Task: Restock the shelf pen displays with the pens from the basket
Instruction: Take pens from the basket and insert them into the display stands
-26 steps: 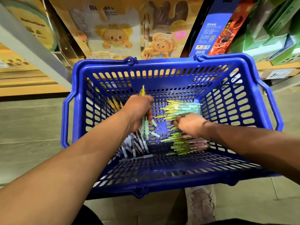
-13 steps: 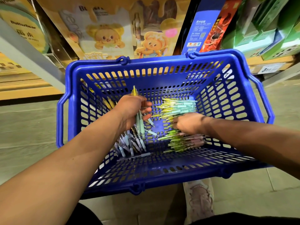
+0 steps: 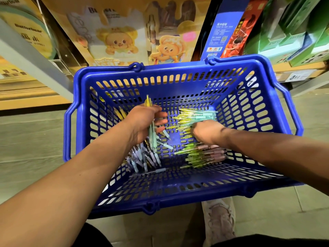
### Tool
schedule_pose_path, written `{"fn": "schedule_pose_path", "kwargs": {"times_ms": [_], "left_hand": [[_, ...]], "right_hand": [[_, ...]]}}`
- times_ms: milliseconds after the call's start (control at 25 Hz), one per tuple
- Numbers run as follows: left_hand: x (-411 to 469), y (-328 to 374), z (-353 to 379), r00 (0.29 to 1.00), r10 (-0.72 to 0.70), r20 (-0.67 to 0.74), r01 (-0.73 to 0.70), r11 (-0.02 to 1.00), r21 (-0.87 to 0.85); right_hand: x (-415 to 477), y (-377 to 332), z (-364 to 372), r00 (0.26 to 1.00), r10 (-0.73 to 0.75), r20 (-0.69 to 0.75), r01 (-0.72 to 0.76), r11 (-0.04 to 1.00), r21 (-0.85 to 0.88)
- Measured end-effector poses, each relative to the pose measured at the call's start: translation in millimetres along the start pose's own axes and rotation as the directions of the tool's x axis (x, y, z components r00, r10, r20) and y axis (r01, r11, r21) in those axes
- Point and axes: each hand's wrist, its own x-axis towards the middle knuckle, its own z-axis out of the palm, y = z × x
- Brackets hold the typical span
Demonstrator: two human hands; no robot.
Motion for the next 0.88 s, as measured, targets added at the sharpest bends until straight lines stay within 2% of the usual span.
{"fn": "schedule_pose_path", "kwargs": {"times_ms": [80, 120, 160, 200, 240, 280, 360, 480, 520, 560, 600, 640, 680, 720, 760, 880], "left_hand": [[2, -1, 2, 1.0, 0.002, -0.018, -0.002, 1.0, 0.01], [3, -2, 3, 0.999, 0.006, -0.032, -0.006, 1.0, 0.014], [3, -4, 4, 0.999, 0.009, -0.042, -0.008, 1.0, 0.018], [4, -5, 5, 0.999, 0.01, -0.042, -0.009, 1.0, 0.022], [4, -6, 5, 1.0, 0.009, -0.026, -0.009, 1.0, 0.024], [3, -8, 6, 1.0, 0.006, 0.0, -0.005, 1.0, 0.019], [-1, -9, 6, 0.999, -0.006, 0.047, 0.006, 1.0, 0.009], [-4, -9, 3, 1.0, 0.001, 0.028, -0.003, 0.999, 0.041], [-4, -8, 0, 1.0, 0.007, 0.009, -0.007, 0.999, 0.049], [-3, -8, -2, 1.0, 0.011, -0.015, -0.01, 0.999, 0.05], [-2, -7, -4, 0.999, 0.013, -0.04, -0.012, 0.999, 0.041], [-2, -6, -7, 0.998, 0.015, -0.056, -0.014, 1.0, 0.024], [-2, -6, -9, 0.998, 0.016, -0.059, -0.016, 1.0, 0.005], [-3, -5, -9, 0.999, 0.017, -0.052, -0.017, 1.0, -0.005], [-3, -5, -9, 0.999, 0.016, -0.042, -0.017, 1.0, -0.008], [-3, -4, -10, 1.0, 0.002, -0.015, -0.002, 1.0, 0.004]], "right_hand": [[-1, 5, -12, 0.981, 0.034, -0.192, 0.03, 0.946, 0.322], [-2, 4, -23, 0.965, 0.083, -0.25, 0.073, 0.828, 0.556], [-4, -1, -35, 0.959, 0.122, -0.256, 0.131, 0.61, 0.781], [-5, -8, -48, 0.967, 0.113, -0.228, 0.18, 0.329, 0.927], [-4, -16, -60, 0.976, 0.082, -0.204, 0.197, 0.086, 0.977], [-2, -24, -69, 0.978, 0.056, -0.2, 0.203, -0.051, 0.978], [3, -37, -78, 0.975, 0.052, -0.218, 0.222, -0.1, 0.97], [7, -42, -77, 0.973, 0.035, -0.228, 0.23, -0.184, 0.956], [7, -40, -75, 0.973, 0.03, -0.23, 0.232, -0.181, 0.956], [6, -35, -72, 0.974, 0.041, -0.224, 0.228, -0.102, 0.968], [6, -27, -67, 0.975, 0.068, -0.212, 0.206, 0.083, 0.975], [6, -18, -61, 0.976, 0.089, -0.199, 0.154, 0.364, 0.919], [7, -9, -52, 0.981, 0.085, -0.177, 0.081, 0.644, 0.761], [6, -3, -41, 0.989, 0.067, -0.133, 0.019, 0.827, 0.562], [5, 1, -29, 0.995, 0.05, -0.091, -0.009, 0.915, 0.402], [-2, -2, 0, 0.999, -0.003, -0.034, 0.006, 0.993, 0.115]]}}
